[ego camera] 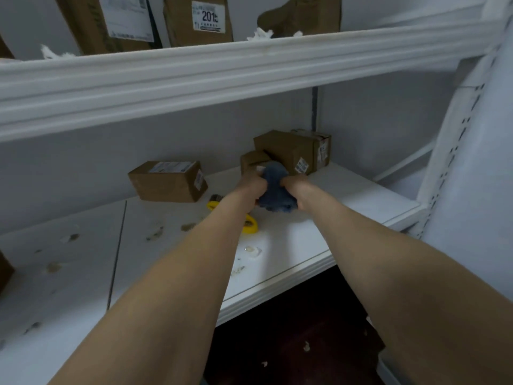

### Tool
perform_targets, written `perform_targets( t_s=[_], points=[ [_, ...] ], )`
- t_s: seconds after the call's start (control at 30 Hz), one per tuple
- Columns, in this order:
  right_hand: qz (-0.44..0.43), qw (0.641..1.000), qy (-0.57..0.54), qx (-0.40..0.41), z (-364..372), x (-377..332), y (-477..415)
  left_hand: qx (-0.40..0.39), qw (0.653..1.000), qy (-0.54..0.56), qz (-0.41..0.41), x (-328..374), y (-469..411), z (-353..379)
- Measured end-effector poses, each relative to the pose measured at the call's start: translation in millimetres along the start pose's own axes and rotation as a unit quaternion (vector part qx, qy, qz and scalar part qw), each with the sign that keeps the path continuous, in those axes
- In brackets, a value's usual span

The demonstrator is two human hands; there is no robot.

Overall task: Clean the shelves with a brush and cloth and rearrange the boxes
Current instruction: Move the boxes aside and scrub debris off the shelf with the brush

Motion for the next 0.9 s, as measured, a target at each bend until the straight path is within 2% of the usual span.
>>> perform_targets(
  t_s=[0.07, 0.1, 0.17, 0.33, 0.47, 0.6, 0.67, 0.77, 0.9],
  points=[
    [0.049, 0.994, 0.086, 0.056, -26, 9, -8, -0.031, 0.999, -0.006, 0.007, 4, -6, 18],
    [0.038, 0.981, 0.169, 0.09, -37, 8, -11, -0.048, 0.999, -0.001, 0.005, 5, -10, 28],
    [0.041, 0.961, 0.234, 0.139, -62, 10, -21, -0.033, 0.999, -0.022, 0.031, 11, -21, 41],
    [0.02, 0.929, 0.338, 0.15, -79, 23, -50, -0.022, 0.999, -0.035, 0.023, -4, -51, 57],
    [0.033, 0.917, 0.356, 0.178, -89, 18, -73, 0.003, 0.999, -0.036, -0.002, -24, -77, 57],
    [0.022, 0.931, 0.322, 0.168, -80, 19, -86, 0.038, 0.999, -0.014, -0.02, -36, -88, 47],
    [0.04, 0.947, 0.271, 0.165, -74, 29, -84, 0.044, 0.999, 0.007, -0.016, -37, -87, 41],
    [0.011, 0.947, 0.254, 0.197, -63, 22, -77, 0.046, 0.998, 0.031, 0.001, -29, -80, 29],
    [-0.067, 0.959, 0.253, 0.112, -13, -11, -53, 0.073, 0.996, 0.042, 0.025, -16, -62, -4]
  ],
)
Point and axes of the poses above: each hand's wrist, its own y-axis away from the middle knuckle, its own z-axis out of the palm, x = y × z, the point moved 9 cm from there along -y, towards the middle knuckle, and after that the axes turned 12 degrees about y, right-handed, at the moved point
